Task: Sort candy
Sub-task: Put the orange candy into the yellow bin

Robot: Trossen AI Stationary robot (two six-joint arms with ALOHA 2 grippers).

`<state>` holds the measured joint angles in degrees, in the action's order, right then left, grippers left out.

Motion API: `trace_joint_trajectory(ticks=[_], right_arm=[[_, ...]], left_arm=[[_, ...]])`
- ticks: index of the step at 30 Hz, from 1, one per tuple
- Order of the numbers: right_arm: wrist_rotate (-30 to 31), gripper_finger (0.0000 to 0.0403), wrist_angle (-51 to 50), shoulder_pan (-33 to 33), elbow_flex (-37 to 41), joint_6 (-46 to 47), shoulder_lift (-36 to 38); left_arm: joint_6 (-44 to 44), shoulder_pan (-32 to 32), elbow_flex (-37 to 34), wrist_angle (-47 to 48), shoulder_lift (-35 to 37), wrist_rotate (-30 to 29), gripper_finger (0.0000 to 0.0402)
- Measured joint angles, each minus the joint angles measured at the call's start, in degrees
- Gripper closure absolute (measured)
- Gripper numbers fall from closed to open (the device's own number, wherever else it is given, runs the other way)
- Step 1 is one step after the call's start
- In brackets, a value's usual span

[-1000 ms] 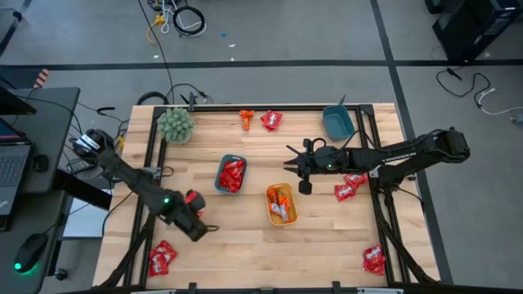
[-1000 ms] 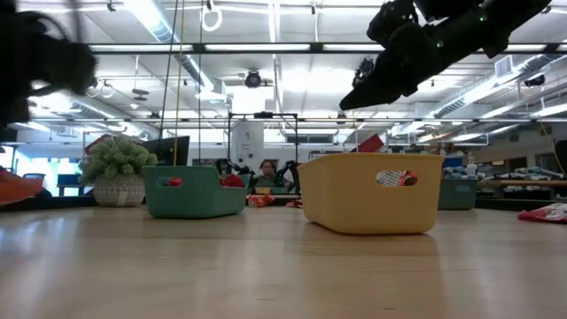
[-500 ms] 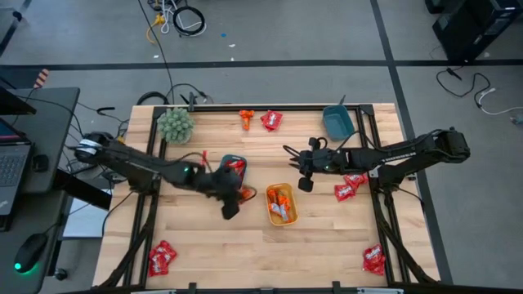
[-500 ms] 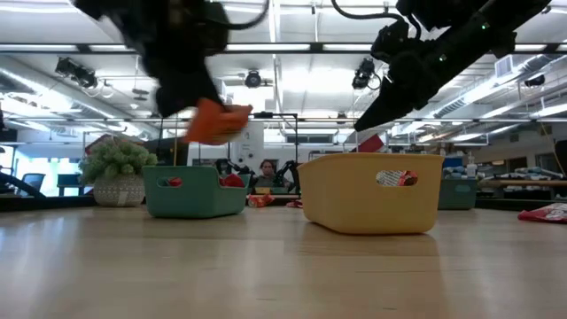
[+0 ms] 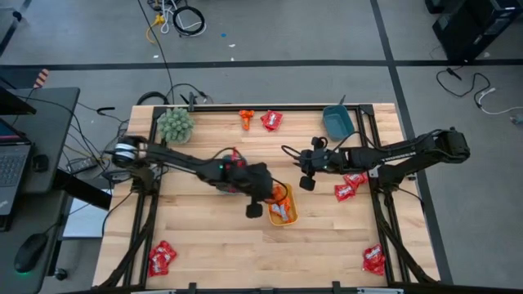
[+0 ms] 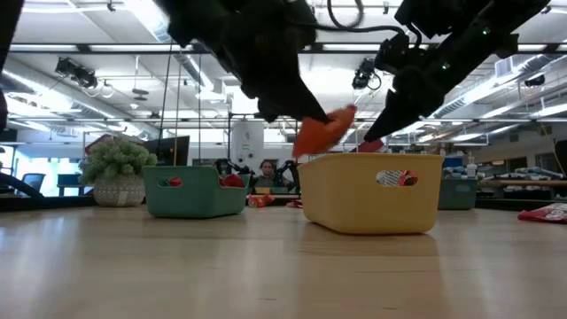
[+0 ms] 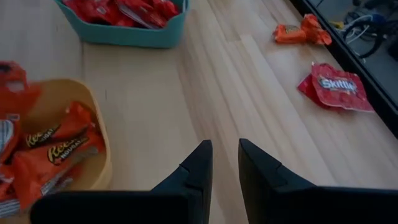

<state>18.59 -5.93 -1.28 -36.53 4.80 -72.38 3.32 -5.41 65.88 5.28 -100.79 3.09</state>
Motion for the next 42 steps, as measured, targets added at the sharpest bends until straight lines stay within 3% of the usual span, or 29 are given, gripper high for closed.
trace_joint_trajectory(ticks=[9, 20, 23, 26, 29, 32, 39, 42], right_arm=[[0.0, 0.0339, -1.62, 0.0, 0.0, 0.63, 0.0], [0.0, 0.0339, -1.45, 0.0, 0.0, 0.67, 0.02], [0.0, 0.0339, -1.51, 0.0, 0.0, 0.55, 0.02], [0.21, 0.0339, -1.36, 0.0, 0.0, -0.33, 0.02], [1.43, 0.0342, -1.42, -0.07, 0.0, -0.75, 0.04], [1.54, 0.0348, -1.47, -0.15, 0.0, -1.6, 0.04], [2.92, 0.0391, 1.72, -1.79, 1.9, -4.45, 0.07], [0.38, 0.0399, 7.27, -3.92, 4.69, -4.77, 0.07]], left_arm=[[-2.07, 1.49, 8.75, 7.81, -7.72, 0.23, 0.039], [-4.79, 1.29, 9.08, 10.45, -7.68, 0.43, 0.0287], [-5.18, 1.29, 11.65, 15.76, -6.52, -1.73, 0.0272], [-5.26, 1.31, 15.22, 24.22, -4.56, -9.24, 0.0291], [-5.91, 2.4, 17.32, 29.65, -2.98, -14.43, 0.0344], [-4.95, 4.41, 17.28, 31.48, -0.29, -14.34, 0.0391], [-3.15, 9.01, 9.39, 29.81, 7.94, -12.27, 0.0399], [-3.02, 10.67, 4.31, 25.64, 11.28, -10.48, 0.04]])
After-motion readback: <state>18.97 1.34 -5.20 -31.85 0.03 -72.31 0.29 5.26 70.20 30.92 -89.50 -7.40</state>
